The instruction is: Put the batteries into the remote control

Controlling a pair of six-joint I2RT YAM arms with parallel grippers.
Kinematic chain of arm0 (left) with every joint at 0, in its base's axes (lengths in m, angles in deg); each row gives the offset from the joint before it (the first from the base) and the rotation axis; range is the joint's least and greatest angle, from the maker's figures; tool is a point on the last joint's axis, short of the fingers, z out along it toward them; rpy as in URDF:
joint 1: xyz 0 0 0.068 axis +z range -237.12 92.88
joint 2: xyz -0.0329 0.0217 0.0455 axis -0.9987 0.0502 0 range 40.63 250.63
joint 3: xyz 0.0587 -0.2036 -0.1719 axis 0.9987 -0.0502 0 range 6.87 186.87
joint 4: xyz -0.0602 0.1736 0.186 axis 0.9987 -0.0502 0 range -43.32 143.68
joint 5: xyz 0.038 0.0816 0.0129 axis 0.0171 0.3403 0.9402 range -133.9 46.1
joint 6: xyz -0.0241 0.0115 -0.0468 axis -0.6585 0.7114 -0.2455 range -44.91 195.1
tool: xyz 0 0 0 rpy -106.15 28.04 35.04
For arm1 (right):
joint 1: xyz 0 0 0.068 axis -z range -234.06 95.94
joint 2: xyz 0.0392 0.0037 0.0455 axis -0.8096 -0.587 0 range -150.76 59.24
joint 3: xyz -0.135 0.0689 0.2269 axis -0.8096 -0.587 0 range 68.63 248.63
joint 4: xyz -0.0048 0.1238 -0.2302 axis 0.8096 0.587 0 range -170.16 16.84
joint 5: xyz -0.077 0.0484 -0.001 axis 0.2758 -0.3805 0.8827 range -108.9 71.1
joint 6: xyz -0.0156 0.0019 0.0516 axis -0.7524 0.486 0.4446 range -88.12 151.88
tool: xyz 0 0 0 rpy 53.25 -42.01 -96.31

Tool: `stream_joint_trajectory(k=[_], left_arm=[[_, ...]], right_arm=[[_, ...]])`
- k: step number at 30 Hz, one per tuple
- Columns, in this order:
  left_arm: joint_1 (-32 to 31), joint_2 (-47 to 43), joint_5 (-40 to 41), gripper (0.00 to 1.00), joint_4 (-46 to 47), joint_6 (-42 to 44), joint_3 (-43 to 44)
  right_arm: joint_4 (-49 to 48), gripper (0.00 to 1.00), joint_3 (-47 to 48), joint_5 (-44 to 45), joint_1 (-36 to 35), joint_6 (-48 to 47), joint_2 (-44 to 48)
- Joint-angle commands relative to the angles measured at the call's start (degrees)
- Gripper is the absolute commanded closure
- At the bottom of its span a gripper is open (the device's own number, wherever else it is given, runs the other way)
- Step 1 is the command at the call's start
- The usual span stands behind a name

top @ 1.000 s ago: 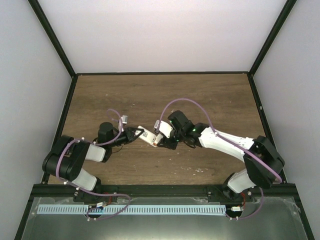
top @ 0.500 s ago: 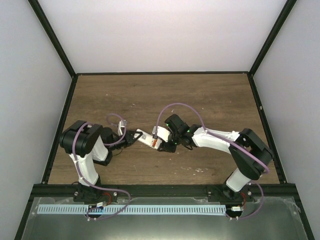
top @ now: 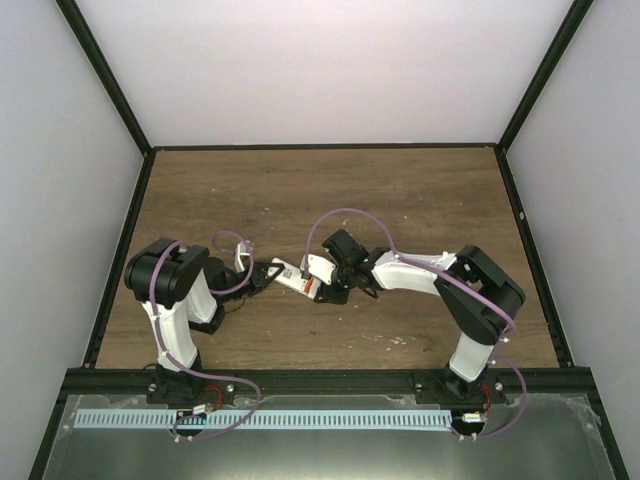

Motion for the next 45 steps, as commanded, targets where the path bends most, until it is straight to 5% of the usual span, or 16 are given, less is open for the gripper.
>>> stream_joint_trajectory(k=[1, 45], left_arm=[[0.35, 1.04, 1.08, 1.0, 4.28, 0.99, -0.71], [0.68, 1.39, 0.56, 1.0, 6.17, 0.9, -1.1]], right_arm=[[-1.52, 0.7, 3.04, 1.31, 0.21, -1.42, -0.4], [0.98, 0.65, 9.08, -1.86, 1.48, -4.59, -7.27]])
